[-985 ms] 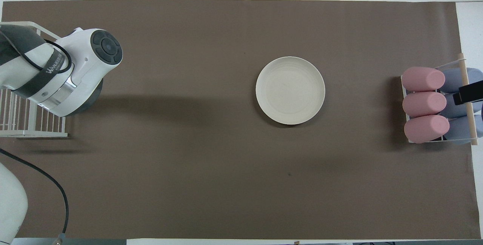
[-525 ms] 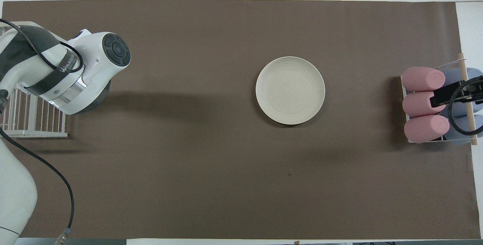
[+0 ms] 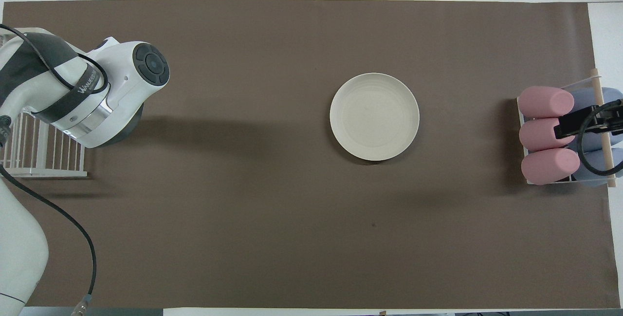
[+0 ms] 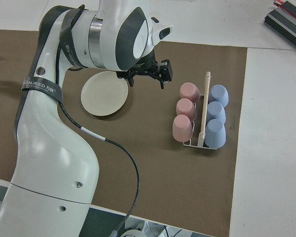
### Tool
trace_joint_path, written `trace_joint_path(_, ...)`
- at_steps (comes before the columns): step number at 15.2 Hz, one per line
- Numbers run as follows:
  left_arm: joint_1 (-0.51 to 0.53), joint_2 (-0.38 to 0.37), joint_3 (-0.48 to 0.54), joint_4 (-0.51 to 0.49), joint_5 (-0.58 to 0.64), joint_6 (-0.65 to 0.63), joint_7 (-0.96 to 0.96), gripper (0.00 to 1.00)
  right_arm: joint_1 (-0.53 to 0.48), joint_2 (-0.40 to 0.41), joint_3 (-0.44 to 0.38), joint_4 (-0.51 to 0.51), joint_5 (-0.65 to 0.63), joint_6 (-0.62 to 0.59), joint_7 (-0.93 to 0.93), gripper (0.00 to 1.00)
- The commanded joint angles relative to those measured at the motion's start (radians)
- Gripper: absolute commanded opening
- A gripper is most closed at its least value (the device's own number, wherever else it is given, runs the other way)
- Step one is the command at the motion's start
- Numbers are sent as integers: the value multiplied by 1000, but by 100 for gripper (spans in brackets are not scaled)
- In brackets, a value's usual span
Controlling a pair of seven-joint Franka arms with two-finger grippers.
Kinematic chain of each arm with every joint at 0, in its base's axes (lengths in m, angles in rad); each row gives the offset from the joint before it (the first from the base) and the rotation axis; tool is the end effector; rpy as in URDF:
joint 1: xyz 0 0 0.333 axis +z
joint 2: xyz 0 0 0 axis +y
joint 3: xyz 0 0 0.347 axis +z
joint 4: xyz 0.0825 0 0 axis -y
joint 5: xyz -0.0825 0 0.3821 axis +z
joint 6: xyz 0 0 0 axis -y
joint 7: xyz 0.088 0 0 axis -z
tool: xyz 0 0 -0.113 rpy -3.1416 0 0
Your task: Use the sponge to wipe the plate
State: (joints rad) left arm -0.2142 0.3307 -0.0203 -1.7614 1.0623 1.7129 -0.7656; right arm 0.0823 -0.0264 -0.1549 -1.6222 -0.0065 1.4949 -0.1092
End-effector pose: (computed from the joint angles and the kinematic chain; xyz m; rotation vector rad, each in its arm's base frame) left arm 0.6316 -0.0603 0.4218 -2.0888 -0.1537 -0.2082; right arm 0.5321 -0.0407 0.6335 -3.1303 -0.0574 0.1583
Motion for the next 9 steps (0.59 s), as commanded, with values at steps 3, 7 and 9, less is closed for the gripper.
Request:
trace_joint_path(3,4,-36,2,17,-36,17,84,100,-22,-23,15,-22,16,1,42,100)
trace_joint_path(7,51,-103,8,146,-377,4,339,100,-24,-26,14,-24,16,-1,37,100)
trace_joint_path(9,59,-149,14,149,-513,2,359,100,-22,-26,14,-22,16,-15,37,100)
